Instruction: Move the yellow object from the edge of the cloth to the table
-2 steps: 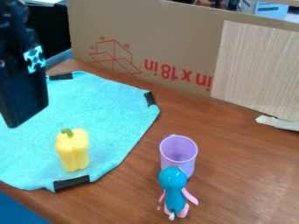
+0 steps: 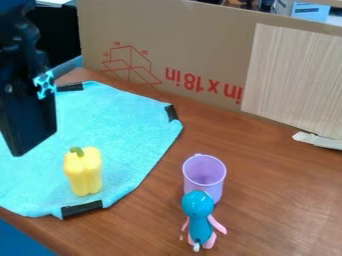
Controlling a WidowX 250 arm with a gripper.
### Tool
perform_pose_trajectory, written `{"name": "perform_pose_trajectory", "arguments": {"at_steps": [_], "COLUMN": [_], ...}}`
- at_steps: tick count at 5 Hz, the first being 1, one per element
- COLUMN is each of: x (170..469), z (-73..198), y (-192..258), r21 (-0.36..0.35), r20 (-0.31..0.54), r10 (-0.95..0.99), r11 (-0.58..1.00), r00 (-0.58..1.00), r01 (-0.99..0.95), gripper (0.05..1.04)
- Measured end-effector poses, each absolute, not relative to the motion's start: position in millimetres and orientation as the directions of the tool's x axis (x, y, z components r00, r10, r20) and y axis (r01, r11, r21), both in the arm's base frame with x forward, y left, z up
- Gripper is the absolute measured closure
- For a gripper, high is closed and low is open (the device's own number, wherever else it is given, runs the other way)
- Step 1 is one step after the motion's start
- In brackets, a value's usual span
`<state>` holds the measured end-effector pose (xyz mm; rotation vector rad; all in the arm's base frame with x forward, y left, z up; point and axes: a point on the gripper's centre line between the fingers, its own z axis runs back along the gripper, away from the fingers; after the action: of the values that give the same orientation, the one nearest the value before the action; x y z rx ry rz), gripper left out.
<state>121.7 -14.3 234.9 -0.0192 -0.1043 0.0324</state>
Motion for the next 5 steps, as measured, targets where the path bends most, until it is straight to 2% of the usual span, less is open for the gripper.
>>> {"name": "perform_pose_trajectory", "arguments": {"at_steps": [2, 3, 5], "x": [134.9, 143.9, 165.4], "z": [213.5, 192.7, 154.1], "y": [-6.1, 1.4, 23.4], "r21": [0.027, 0.054, 0.132], "r20": [0.09, 0.08, 0.181], "r10": [0.049, 0.057, 0.089], "r11": [0.998, 0.997, 0.985], "r00": [0.995, 0.995, 0.979], "r01": [-0.052, -0.061, -0.114], "gripper": [0.082, 0.082, 0.082]}}
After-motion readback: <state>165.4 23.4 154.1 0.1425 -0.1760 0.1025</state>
